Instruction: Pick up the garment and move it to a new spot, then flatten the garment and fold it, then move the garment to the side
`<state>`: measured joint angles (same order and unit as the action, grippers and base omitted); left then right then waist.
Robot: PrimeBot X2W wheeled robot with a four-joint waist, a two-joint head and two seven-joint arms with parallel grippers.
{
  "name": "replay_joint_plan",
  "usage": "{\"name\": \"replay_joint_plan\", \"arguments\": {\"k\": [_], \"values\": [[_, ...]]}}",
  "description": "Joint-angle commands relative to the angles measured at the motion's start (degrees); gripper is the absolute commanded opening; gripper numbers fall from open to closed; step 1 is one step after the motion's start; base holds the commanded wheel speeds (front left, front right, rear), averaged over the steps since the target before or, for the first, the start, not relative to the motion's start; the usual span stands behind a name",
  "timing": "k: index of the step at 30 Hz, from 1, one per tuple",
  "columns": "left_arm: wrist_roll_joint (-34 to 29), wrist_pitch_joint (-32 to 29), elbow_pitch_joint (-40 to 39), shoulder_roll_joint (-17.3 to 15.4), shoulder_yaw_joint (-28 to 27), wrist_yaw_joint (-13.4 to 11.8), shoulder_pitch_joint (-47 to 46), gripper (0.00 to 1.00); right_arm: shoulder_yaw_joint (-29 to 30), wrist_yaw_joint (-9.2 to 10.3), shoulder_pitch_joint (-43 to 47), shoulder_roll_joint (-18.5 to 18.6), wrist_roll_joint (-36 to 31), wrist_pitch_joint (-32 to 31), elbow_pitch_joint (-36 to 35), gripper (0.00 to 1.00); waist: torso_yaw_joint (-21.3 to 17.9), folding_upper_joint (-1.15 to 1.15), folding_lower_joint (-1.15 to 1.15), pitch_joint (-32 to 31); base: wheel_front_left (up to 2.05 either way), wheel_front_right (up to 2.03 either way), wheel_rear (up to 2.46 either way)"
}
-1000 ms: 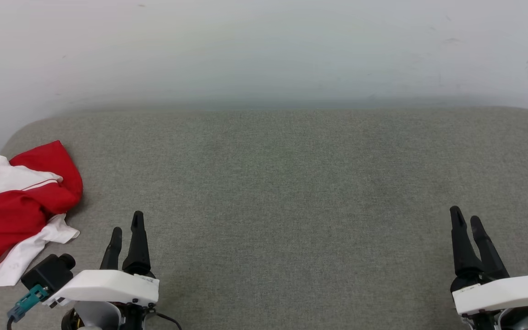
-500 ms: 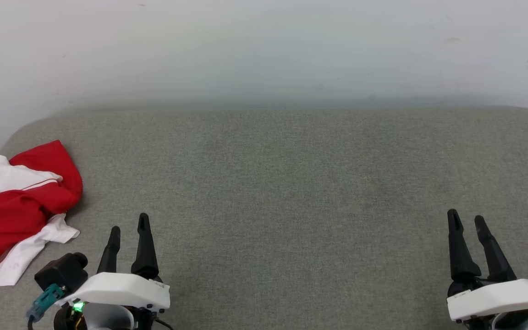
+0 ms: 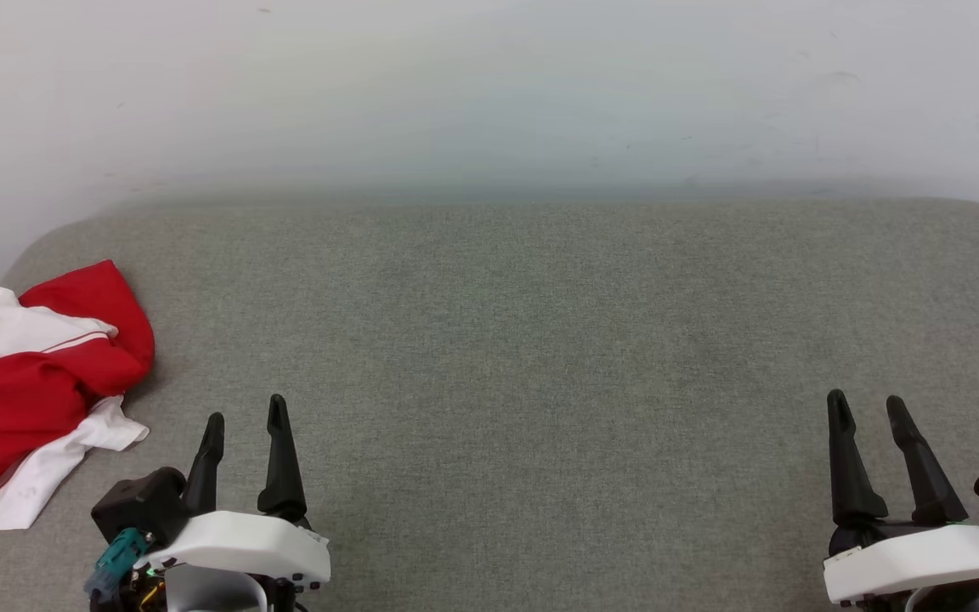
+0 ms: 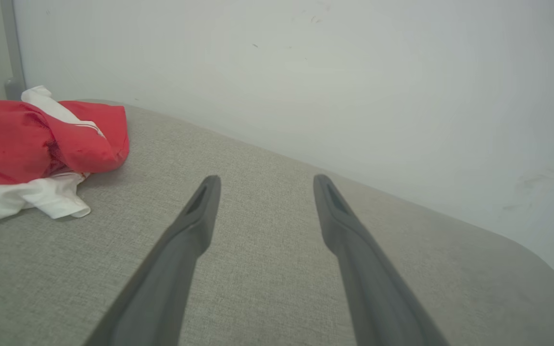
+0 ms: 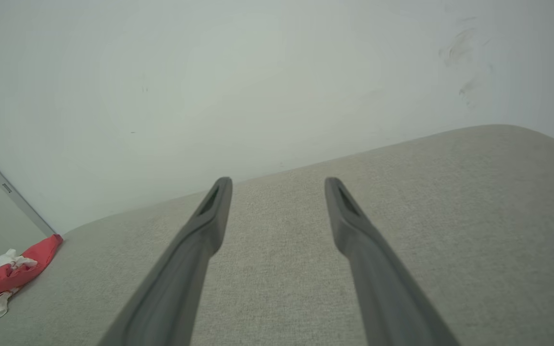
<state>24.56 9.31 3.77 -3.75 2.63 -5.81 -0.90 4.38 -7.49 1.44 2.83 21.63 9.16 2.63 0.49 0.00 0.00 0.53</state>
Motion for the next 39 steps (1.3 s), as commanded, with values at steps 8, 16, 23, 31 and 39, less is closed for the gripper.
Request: {"name": "replay_joint_plan", "arguments": {"k": [8,16,23,31,39], "values": [[-5.5,1.5,-0.9,-0.6,1.0,-1.1,0.3,1.0,0.1,-0.01,0.6,0.1,-5.2,1.6,-1.4,1.0,0.1,0.0,0.0,0.1,0.0,0.0,0.0],[-9.4,2.5,-1.1,-0.5,1.5,-1.6,0.7,1.0,-0.1,0.0,1.0,0.1,-9.2,2.6,-2.1,1.0,0.2,0.0,0.0,0.3,0.0,0.0,0.0],[-12.4,3.3,-1.6,-0.4,1.8,-1.6,1.0,1.0,-0.3,0.0,1.4,0.1,-12.1,3.5,-2.7,1.0,0.3,0.0,0.0,0.5,0.0,0.0,0.0],[-15.5,4.3,-2.0,0.0,1.8,-1.2,1.4,1.0,-0.2,0.0,1.8,0.1,-14.3,4.4,-3.3,1.0,0.4,0.0,0.0,0.6,0.0,0.0,0.0],[-17.1,5.0,-1.7,0.3,1.3,-0.3,1.6,1.0,-0.2,0.01,2.2,0.1,-15.9,5.1,-3.8,1.0,0.5,0.0,0.0,0.6,0.0,0.0,0.0]]}}
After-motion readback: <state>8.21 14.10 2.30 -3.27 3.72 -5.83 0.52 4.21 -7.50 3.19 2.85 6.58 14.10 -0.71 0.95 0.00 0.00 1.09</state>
